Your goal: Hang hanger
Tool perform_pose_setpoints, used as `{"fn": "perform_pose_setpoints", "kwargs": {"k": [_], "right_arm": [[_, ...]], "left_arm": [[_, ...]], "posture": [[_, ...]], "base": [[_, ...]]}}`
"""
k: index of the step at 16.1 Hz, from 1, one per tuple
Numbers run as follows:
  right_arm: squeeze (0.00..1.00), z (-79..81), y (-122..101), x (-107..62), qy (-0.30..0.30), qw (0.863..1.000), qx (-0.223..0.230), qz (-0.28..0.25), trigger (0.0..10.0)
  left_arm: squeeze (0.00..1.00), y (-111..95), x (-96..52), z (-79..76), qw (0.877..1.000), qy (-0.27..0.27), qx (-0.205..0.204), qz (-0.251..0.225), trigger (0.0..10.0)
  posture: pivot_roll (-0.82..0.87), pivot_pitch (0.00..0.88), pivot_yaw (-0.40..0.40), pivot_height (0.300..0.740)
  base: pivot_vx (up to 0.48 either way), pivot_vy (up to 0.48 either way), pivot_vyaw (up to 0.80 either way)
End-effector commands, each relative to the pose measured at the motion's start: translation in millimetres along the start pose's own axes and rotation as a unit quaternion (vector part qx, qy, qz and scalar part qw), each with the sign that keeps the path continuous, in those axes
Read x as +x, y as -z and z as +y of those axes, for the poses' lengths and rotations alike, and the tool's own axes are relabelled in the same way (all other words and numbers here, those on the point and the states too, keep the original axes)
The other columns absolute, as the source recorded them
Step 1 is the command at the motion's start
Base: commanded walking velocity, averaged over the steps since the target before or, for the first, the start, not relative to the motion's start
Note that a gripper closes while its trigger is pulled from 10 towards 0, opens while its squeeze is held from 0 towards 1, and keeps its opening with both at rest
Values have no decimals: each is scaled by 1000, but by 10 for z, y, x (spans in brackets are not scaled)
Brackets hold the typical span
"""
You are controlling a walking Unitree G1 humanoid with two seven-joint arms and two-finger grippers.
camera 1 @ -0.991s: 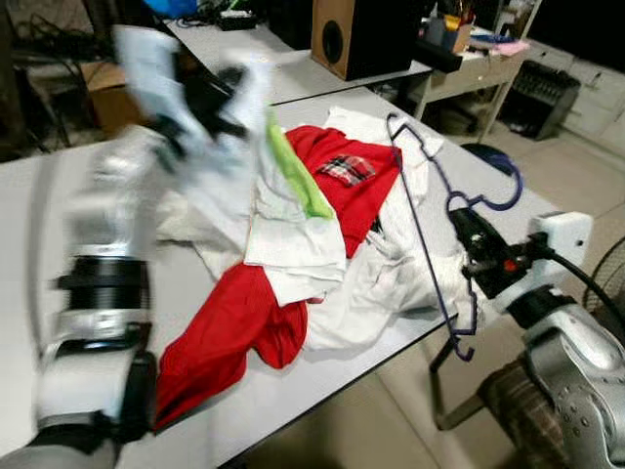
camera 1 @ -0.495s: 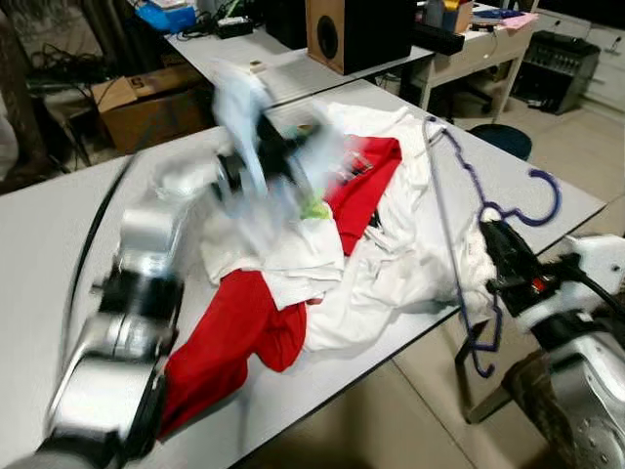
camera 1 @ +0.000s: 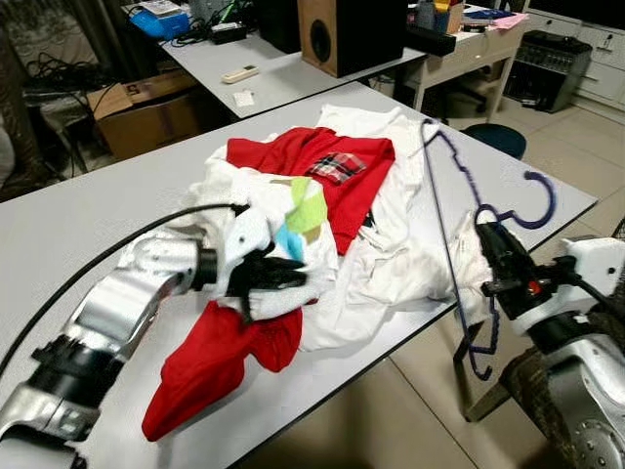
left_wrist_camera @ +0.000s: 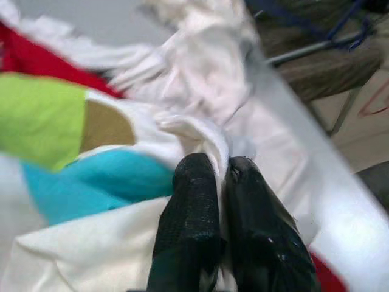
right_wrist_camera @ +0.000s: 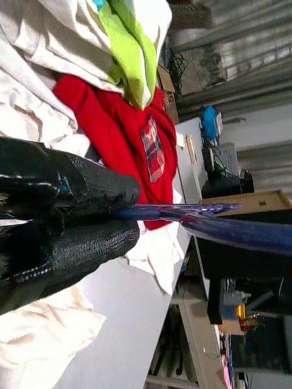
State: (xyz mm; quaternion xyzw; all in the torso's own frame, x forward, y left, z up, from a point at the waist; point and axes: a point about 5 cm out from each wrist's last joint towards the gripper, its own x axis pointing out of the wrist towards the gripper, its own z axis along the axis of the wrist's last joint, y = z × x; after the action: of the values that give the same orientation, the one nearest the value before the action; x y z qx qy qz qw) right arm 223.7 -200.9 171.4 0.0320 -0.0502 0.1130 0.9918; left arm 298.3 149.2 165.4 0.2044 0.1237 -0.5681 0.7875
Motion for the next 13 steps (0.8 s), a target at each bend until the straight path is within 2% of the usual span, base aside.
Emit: {"fn": "perform_pose_setpoints", "kwargs": {"k": [1,2,5,7,9,11,13], "right_arm": [[0,27,-56,22,-10,1000,-12,-8,10000],[0,21,-58,24,-10,1000,-12,-8,10000],[0,-10,-89,29,-8,1000,-16,-11,10000],[0,-29,-94,36,-7,1000,-17,-12,10000],[0,-49,-96,54,-6,1000,-17,-13,10000],[0,-38,-114,100,-10,1000,-17,-17,10000],[0,-25,-117,95,-11,1000,-17,-15,10000]], "left_arm": [[0,-7,-28,-12,1000,-10,8,3,10000],[1000,-27,-39,-34,1000,-4,-3,-12,10000],[1000,-138,-84,-223,995,61,-25,-70,10000],[1000,-221,-80,-260,990,71,-38,-113,10000],[1000,-330,-93,-233,986,56,-40,-150,10000],[1000,-449,-154,-141,978,23,-55,-198,10000],[1000,-443,-175,-48,978,-16,-65,-197,10000]], "posture": [[-82,0,80,740],[-83,0,78,740],[-89,0,72,740],[-86,0,69,740],[-78,0,61,740],[-73,0,58,740],[-78,0,60,740]], "base": [[0,0,0],[0,0,0],[0,0,0],[0,0,0],[0,0,0],[0,0,0],[0,0,0]]}}
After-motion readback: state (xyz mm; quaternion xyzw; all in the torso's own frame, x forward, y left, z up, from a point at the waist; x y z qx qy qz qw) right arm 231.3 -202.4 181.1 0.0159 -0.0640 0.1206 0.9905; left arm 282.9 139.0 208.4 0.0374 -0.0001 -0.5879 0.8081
